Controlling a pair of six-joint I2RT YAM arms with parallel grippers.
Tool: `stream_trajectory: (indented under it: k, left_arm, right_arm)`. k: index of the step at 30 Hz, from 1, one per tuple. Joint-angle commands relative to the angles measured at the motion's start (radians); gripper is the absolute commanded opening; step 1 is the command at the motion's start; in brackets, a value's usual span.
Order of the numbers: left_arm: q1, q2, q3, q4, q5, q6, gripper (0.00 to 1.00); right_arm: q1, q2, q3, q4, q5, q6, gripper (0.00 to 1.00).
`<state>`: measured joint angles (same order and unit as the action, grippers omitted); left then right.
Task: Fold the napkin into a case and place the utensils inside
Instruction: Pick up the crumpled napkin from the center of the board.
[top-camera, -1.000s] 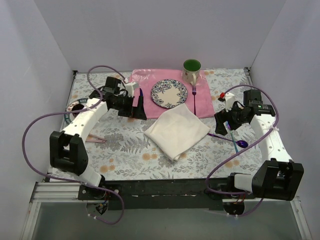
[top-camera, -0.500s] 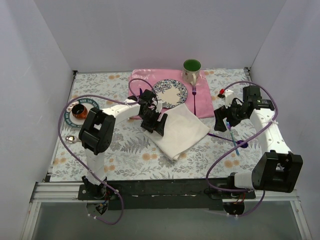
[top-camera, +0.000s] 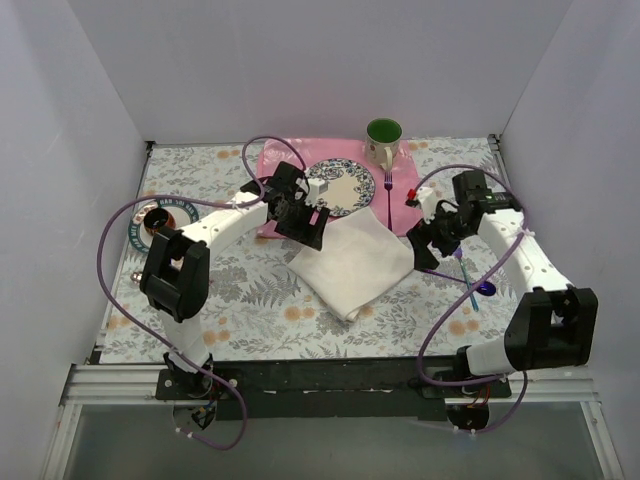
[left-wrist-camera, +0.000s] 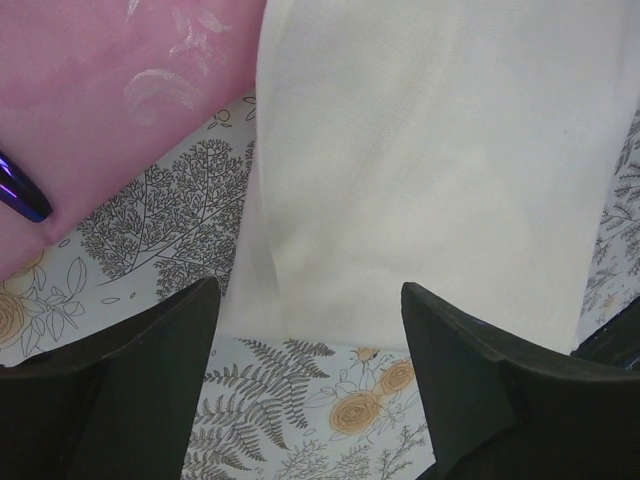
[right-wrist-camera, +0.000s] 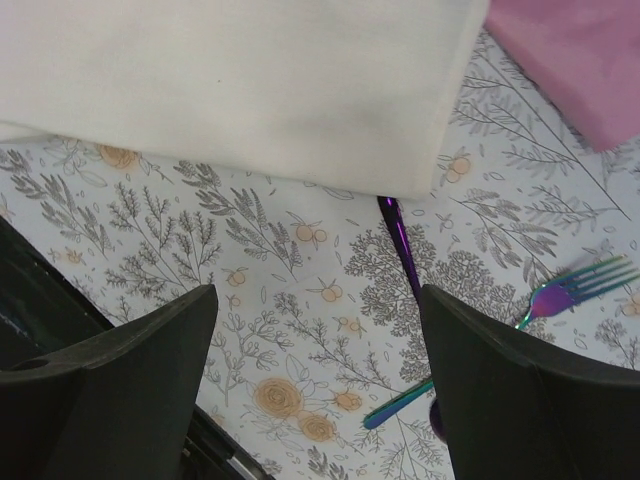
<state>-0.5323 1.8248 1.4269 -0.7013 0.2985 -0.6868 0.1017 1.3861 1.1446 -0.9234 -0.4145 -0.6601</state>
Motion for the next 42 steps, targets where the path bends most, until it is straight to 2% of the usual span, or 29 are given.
stream_trajectory:
  k: [1, 8, 9, 11, 16, 22, 27, 33, 37, 42]
  left_arm:
    - [0.035, 0.036, -0.022, -0.007, 0.013, 0.001, 0.67]
    - [0.034, 0.074, -0.046, 0.005, 0.048, 0.001, 0.49]
    - [0.035, 0.083, -0.055, -0.006, 0.063, 0.012, 0.43]
    - [0.035, 0.093, -0.072, -0.033, 0.074, 0.032, 0.37]
    - [0.034, 0.036, -0.212, -0.090, 0.065, 0.163, 0.01]
    - [0.034, -0.111, -0.387, -0.089, 0.013, 0.332, 0.00]
    - [0.038, -0.186, -0.408, -0.070, -0.042, 0.411, 0.00]
    - [0.040, -0.245, -0.398, -0.116, 0.011, 0.619, 0.00]
    - [0.064, -0.237, -0.402, -0.121, -0.015, 0.682, 0.00]
    - [0.107, -0.237, -0.425, -0.173, -0.005, 0.823, 0.00]
  right_arm:
    - [0.055, 0.073, -0.002, -0.031, 0.043, -0.065, 0.89]
    - [0.078, 0.134, 0.039, -0.017, 0.040, -0.059, 0.88]
    - [0.078, 0.134, 0.046, -0.014, 0.042, -0.052, 0.88]
    - [0.078, 0.137, 0.070, -0.009, 0.040, -0.047, 0.88]
    - [0.078, 0.163, 0.128, 0.001, 0.008, -0.016, 0.89]
    - [0.078, 0.235, 0.254, 0.026, -0.141, 0.036, 0.88]
    - [0.110, 0.321, 0.354, 0.080, -0.234, 0.119, 0.79]
    - [0.211, 0.424, 0.463, 0.119, -0.242, 0.165, 0.77]
    - [0.262, 0.496, 0.506, 0.193, -0.222, 0.226, 0.77]
    - [0.317, 0.591, 0.580, 0.237, -0.221, 0.281, 0.68]
